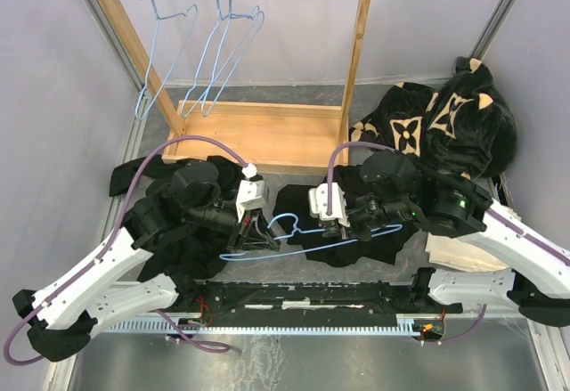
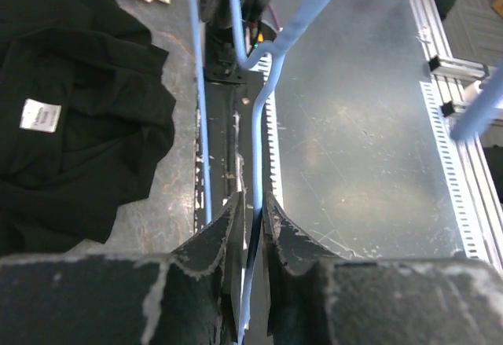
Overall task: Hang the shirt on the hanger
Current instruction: Hang the shirt on the hanger.
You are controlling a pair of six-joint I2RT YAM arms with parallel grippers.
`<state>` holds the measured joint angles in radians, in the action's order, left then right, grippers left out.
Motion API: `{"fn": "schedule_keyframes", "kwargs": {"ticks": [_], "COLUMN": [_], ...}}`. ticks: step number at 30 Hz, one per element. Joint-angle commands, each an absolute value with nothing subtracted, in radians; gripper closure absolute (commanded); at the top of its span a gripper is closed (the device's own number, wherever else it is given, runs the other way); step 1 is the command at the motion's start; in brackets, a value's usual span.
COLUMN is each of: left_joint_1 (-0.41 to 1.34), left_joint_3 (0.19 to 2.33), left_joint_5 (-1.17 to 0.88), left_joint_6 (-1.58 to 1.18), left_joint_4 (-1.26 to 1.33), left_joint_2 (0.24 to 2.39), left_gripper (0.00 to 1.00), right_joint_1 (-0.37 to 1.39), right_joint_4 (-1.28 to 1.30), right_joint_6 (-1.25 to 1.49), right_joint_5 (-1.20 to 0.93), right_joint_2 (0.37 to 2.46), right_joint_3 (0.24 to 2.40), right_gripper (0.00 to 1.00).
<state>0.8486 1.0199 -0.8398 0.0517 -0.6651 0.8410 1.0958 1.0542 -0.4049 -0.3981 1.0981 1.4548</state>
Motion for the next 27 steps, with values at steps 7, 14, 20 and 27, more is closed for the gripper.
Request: {"fn": "schedule_keyframes", "kwargs": {"ticks": [7, 14, 20, 27], "left_joint_1": [0.845, 0.845, 0.846, 0.845], "left_joint_3": [1.002, 0.97, 0.926, 0.824], "left_joint_5": [-0.54, -0.265, -0.011, 0.046], "left_joint_6": [-0.062, -0.134, -0.238, -0.367], "left_joint_4": [-0.55, -0.519, -0.533, -0.453], "left_joint_2": [0.753, 0.689, 0.684, 0.707], "left_gripper": [0.49, 0.35, 0.35, 0.33], "right_joint_1": [1.099, 1.099, 1.1, 1.1], "right_joint_4": [0.947, 0.925, 0.962, 1.01], "right_joint_6": [-0.124, 0.093, 0.259, 0.409], "right_joint_5": [-0.19, -0.004, 0.258, 0.455], "right_joint_2": [0.919, 0.78, 0.718, 0.734], "right_joint_3": [1.354, 1.262, 1.248, 1.244], "right_gripper": [1.0, 1.0, 1.0, 1.0]}}
